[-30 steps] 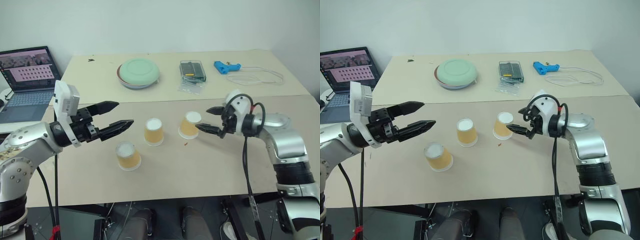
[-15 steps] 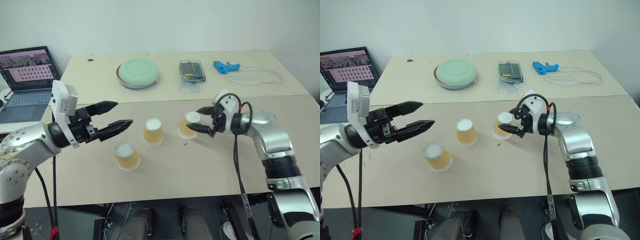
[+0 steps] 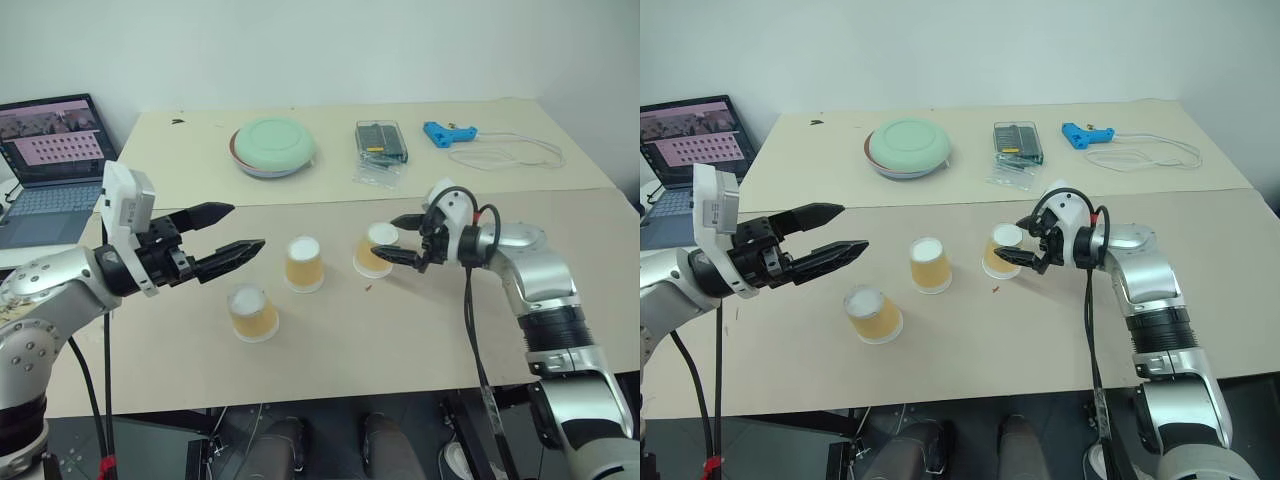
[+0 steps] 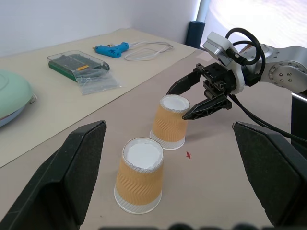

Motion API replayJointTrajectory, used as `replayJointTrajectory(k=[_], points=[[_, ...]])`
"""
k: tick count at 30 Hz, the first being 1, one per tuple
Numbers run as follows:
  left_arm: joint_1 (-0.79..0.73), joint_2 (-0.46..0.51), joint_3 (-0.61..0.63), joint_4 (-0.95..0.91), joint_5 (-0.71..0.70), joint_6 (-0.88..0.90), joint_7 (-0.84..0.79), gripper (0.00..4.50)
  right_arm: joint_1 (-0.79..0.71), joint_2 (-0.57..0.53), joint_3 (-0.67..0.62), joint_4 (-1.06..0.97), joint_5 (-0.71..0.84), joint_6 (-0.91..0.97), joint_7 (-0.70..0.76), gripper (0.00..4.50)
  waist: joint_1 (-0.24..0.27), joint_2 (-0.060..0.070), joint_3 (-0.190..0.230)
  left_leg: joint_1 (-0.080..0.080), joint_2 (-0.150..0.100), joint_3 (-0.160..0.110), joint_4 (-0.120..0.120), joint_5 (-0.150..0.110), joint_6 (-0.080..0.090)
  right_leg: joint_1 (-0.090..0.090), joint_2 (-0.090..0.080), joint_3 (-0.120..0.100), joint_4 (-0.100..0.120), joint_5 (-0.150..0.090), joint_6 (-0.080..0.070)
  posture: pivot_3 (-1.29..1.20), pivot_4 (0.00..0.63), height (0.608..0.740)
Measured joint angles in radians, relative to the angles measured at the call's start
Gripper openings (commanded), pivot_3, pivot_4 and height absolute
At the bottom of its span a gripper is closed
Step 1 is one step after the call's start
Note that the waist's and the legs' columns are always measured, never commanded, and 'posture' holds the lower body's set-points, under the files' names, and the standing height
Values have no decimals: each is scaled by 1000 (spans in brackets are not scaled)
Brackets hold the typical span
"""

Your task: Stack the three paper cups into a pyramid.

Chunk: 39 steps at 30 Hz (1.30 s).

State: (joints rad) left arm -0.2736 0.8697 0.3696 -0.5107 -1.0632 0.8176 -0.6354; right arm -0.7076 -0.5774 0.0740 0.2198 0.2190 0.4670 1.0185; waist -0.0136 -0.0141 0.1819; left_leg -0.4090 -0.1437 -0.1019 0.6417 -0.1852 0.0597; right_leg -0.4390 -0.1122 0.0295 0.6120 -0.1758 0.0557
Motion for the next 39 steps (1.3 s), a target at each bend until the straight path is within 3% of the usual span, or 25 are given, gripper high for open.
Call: replayJointTrajectory(k=[2, 3, 20, 39], points=[[2, 0, 0, 0, 0, 0, 0, 4500, 0, 2, 0, 0, 0, 0, 4, 2704, 0, 0, 0, 0, 0, 0, 0, 0, 0, 0, 0, 0, 0, 0, 0, 0, 150, 739], [3, 0, 0, 0, 0, 0, 0, 4500, 0, 2, 0, 0, 0, 0, 5, 2649, 0, 0, 0, 0, 0, 0, 0, 0, 0, 0, 0, 0, 0, 0, 0, 0, 150, 739], [-1, 2, 1, 2, 1, 0, -4, 4500, -89, 43, 47, -65, 30, 16, 58, 2634, -3, 0, 0, 1, 2, 1, 0, -1, -1, 0, 2, 1, 0, 1, -1, 0, 150, 739], [-5, 10, 1, 4, -3, 13, -2, 4500, -89, 57, 129, -13, -9, -45, 137, 2634, -1, 0, 0, 1, 2, 1, 0, -1, -2, 0, 3, 2, 0, 1, -1, 0, 150, 739]])
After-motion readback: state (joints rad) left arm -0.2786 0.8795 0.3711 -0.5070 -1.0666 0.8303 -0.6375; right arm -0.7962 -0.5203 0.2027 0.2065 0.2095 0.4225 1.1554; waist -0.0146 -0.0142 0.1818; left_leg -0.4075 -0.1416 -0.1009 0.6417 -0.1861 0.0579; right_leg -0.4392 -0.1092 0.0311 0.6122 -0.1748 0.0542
